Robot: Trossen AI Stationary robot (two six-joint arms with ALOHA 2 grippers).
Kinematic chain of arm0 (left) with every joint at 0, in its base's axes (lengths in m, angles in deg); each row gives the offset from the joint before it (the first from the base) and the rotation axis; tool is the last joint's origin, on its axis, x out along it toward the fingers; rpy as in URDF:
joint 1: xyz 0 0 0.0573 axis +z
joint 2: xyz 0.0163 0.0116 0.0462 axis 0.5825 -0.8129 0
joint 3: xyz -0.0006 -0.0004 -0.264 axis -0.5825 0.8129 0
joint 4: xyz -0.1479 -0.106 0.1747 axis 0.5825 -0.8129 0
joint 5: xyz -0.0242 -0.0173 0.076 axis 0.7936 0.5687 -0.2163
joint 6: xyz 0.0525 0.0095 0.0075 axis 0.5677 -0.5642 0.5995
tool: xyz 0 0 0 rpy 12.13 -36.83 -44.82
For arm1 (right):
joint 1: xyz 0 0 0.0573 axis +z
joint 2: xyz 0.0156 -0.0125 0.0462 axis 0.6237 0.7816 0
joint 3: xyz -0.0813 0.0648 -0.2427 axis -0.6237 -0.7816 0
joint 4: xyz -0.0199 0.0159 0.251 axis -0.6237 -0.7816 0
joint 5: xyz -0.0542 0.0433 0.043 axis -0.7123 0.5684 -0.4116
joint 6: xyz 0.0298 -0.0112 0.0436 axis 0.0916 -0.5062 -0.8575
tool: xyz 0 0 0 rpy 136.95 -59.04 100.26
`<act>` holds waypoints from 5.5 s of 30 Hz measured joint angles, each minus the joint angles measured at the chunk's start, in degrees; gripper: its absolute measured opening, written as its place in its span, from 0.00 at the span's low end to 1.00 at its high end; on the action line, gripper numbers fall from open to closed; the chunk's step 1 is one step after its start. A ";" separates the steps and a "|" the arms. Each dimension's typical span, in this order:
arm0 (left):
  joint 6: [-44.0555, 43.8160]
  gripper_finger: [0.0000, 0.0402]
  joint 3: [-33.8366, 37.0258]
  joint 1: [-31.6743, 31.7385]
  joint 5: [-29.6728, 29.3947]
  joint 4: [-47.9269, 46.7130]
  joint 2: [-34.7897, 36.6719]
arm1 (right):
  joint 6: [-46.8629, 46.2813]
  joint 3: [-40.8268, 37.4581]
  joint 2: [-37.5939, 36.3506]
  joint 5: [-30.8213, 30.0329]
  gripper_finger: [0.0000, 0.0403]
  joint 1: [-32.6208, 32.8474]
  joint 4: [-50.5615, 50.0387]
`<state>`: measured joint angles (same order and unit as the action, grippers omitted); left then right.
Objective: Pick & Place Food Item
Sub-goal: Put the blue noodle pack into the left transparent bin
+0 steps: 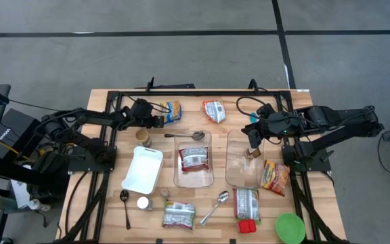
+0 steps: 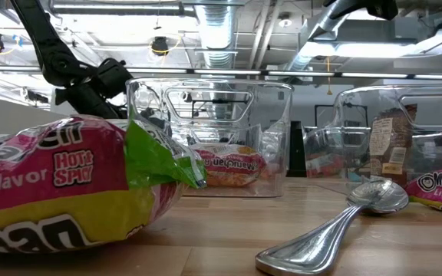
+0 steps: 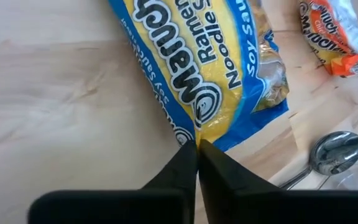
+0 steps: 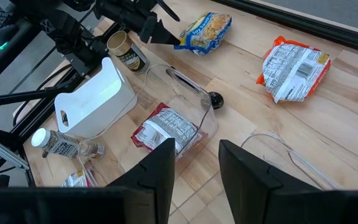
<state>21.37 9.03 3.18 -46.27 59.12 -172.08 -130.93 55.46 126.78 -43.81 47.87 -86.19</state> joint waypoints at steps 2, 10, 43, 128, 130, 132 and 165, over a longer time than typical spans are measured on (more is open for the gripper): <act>0.01 0.01 0.00 0.00 -0.02 0.90 0.00 | 0.00 0.00 0.01 0.01 0.29 0.00 0.00; -0.13 0.00 -0.02 0.04 -0.05 6.03 3.58 | 0.01 0.00 -0.01 0.00 0.29 0.00 0.00; -9.81 0.00 -0.02 -2.35 18.56 9.92 40.47 | 0.62 0.00 0.01 -0.01 0.29 0.00 -0.02; -22.38 0.00 -12.55 -59.04 -30.93 21.21 -0.35 | 6.65 0.02 0.02 0.13 0.29 0.00 -1.38; -22.51 0.00 -12.55 -59.01 -29.50 21.74 -0.35 | 6.65 0.02 0.02 0.13 0.29 0.00 -1.38; -23.30 0.00 -12.55 -59.01 -29.35 21.40 -0.35 | 6.65 0.02 0.02 0.14 0.29 0.00 -1.38; -28.15 0.00 -12.52 -57.02 -34.18 10.65 -0.33 | 6.63 0.02 0.02 0.17 0.29 0.02 -1.38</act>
<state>-6.78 -3.50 -53.84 -80.45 69.77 -172.41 -124.30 55.48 126.80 -43.65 47.89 -87.57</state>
